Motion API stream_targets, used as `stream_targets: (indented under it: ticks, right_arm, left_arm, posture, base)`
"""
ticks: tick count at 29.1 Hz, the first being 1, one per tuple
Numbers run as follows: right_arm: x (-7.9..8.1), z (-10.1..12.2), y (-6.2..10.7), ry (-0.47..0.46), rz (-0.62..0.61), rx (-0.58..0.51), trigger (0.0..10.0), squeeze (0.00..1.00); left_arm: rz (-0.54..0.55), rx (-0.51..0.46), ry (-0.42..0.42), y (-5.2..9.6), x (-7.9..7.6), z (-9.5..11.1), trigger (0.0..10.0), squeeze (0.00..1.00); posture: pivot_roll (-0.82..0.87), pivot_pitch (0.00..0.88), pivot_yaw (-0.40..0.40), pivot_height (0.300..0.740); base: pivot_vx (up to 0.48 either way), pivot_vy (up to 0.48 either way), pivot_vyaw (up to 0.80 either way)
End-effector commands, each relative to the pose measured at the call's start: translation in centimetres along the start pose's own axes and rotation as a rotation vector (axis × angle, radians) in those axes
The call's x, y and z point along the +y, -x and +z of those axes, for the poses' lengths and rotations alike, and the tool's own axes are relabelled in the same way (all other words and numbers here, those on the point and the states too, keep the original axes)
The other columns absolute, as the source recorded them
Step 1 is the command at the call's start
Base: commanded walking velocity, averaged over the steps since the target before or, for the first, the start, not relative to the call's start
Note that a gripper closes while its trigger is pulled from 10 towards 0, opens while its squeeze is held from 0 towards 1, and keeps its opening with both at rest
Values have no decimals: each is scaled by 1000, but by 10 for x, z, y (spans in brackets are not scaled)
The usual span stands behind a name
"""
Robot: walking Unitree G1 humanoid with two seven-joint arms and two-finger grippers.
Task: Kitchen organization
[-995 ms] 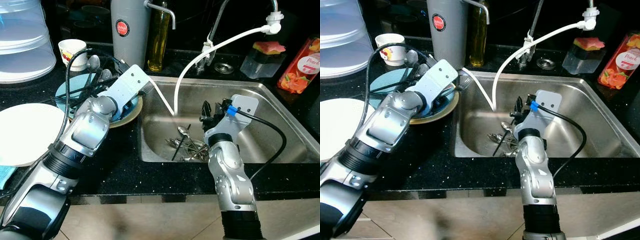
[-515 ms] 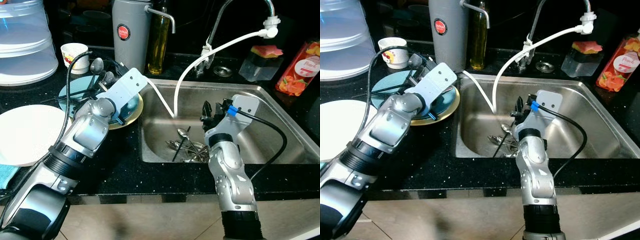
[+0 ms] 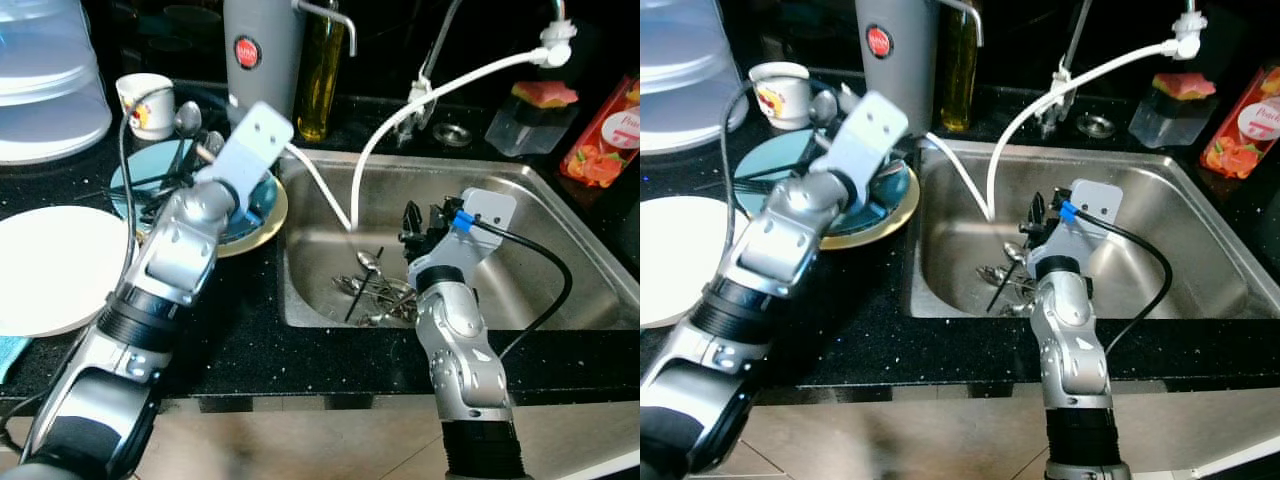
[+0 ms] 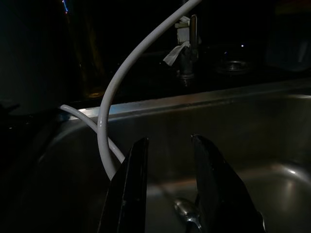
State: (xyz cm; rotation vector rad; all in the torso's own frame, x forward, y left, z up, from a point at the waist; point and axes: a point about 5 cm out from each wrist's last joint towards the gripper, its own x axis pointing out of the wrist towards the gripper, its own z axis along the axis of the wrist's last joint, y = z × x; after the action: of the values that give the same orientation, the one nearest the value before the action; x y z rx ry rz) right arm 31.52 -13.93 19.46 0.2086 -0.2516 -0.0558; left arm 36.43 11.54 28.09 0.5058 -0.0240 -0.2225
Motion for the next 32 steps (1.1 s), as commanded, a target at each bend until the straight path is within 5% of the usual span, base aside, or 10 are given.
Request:
stream_targets:
  ticks: [1,8,12,24,25,32]
  right_arm:
    - [-3,14,-3,5,-2,-46,10000,0]
    - [0,43,-10,50,31,-152,10000,0]
    - [10,66,-13,61,87,-228,10000,0]
    - [26,75,-14,97,205,-219,10000,0]
    - [26,75,-15,97,205,-219,10000,0]
    - [28,77,-15,113,215,-215,10000,0]
  left_arm:
    - [37,13,33,-2,5,3,10000,0]
    - [95,101,73,-5,14,-10,10000,0]
    - [135,234,121,-6,20,-30,10000,0]
    - [103,287,216,-8,19,-40,10000,0]
    - [100,256,236,-9,20,-35,10000,1000]
    - [55,135,301,-7,20,-10,10000,1000]
  posture:
    - [209,42,-108,740]
    - [207,41,-107,740]
    - [205,40,-106,740]
    - [204,39,-106,740]
    - [204,38,-109,740]
    - [206,36,-109,740]
  base:
    - [0,0,0]
    - [0,0,0]
    - [0,0,0]
    - [0,0,0]
    - [0,0,0]
    - [0,0,0]
